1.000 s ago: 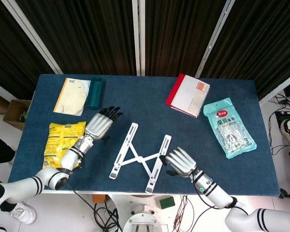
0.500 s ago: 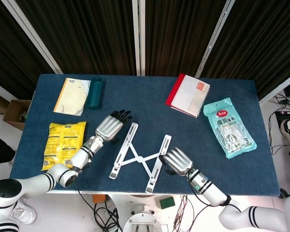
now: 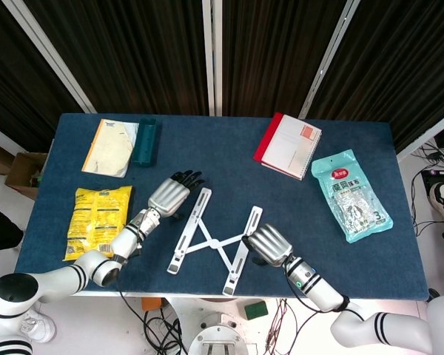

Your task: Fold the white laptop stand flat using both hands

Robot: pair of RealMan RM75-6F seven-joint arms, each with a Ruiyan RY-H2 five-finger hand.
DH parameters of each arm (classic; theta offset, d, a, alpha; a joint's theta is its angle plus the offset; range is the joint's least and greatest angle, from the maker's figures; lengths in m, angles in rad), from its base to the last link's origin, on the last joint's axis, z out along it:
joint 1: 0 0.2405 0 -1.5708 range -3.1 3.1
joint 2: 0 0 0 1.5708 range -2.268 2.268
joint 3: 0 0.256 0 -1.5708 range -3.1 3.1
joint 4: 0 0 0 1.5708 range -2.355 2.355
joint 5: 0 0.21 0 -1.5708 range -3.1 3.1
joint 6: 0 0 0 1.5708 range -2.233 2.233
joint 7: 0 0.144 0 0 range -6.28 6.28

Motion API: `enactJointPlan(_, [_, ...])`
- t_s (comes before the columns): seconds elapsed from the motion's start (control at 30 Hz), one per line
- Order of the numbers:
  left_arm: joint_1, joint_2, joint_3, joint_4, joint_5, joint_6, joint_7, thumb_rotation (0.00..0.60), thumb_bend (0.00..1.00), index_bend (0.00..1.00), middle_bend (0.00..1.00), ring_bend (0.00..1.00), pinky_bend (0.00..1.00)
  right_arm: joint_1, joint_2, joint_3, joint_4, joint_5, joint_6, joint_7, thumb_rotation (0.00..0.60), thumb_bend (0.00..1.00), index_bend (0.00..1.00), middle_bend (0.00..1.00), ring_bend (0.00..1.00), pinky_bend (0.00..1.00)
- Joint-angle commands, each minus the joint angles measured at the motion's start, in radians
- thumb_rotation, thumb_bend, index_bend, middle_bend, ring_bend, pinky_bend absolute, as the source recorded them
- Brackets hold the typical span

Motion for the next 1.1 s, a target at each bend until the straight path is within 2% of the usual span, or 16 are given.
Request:
enactJointPlan(0.03, [-0.001, -0.004, 0.001, 0.006, -0.003, -0.002, -0.01, 0.6, 0.0, 0.1, 0.01, 0.04, 0.16, 0.008, -0.028, 0.001, 0.039, -0.017, 0.011, -0.018, 0.6, 0.0, 0.72, 0.85, 0.86, 0.88])
enactJointPlan(0.3, [-0.002, -0.018, 0.008, 0.023, -0.005, -0.006, -0.033, 0.6, 0.0, 0.1, 0.01, 0.04, 0.16, 0.021, -0.096, 0.0, 0.143, -0.058, 0.048, -0.01, 0.6, 0.0, 0.81, 0.89, 0.91, 0.92])
enactJointPlan(1.1, [-0.009, -0.054, 0.013, 0.009, 0.001, -0.017, -0.147, 0.6, 0.0, 0.1, 0.01, 0.04, 0.16, 0.057, -0.181, 0.014, 0.278, -0.112, 0.12, 0.054, 0.6, 0.0, 0.81, 0.88, 0.9, 0.92])
